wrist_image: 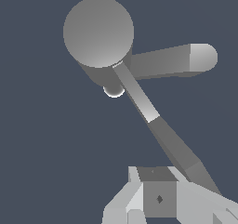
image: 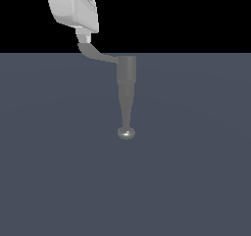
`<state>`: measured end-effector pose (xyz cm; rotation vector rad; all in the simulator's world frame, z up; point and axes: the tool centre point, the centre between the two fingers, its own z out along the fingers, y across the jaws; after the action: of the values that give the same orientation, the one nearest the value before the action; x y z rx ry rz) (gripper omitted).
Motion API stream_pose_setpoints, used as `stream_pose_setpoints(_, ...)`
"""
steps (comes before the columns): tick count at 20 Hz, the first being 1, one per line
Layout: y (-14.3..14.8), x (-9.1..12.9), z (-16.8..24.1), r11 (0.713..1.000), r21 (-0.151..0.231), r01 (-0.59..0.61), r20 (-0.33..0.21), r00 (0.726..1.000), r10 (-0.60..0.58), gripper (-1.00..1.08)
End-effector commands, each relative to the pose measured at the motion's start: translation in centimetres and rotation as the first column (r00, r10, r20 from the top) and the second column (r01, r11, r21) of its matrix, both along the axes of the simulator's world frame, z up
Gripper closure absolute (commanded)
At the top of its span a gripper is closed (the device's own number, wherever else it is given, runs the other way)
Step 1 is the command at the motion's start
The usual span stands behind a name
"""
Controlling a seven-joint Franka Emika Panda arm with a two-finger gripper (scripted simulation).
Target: Turn on the faucet by rotating a designated handle.
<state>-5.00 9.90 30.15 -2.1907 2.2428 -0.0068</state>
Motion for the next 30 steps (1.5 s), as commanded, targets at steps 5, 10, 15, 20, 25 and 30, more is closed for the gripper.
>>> stream_pose_setpoints(5,-0.7,-1.1,0.0,1.0,0.0,-0.001,-0.002,1.0,0.001,1.08)
stream_pose_setpoints(10,-2.0,-2.5,-0.1,1.0,-0.001,-0.001,-0.003,1.0,0.001,1.08)
stream_pose_setpoints(15,-3.3,-4.0,-0.1,1.0,-0.001,-0.002,-0.005,1.0,0.002,1.08)
stream_pose_setpoints(20,-4.6,-5.5,-0.2,1.0,-0.001,-0.002,-0.006,1.0,0.002,1.08)
stream_pose_setpoints(25,-6.0,-7.0,-0.2,1.0,-0.001,-0.003,-0.007,1.0,0.003,1.08)
stream_pose_setpoints(30,-7.2,-6.6,-0.1,1.0,-0.001,-0.009,-0.003,1.0,0.009,1.08)
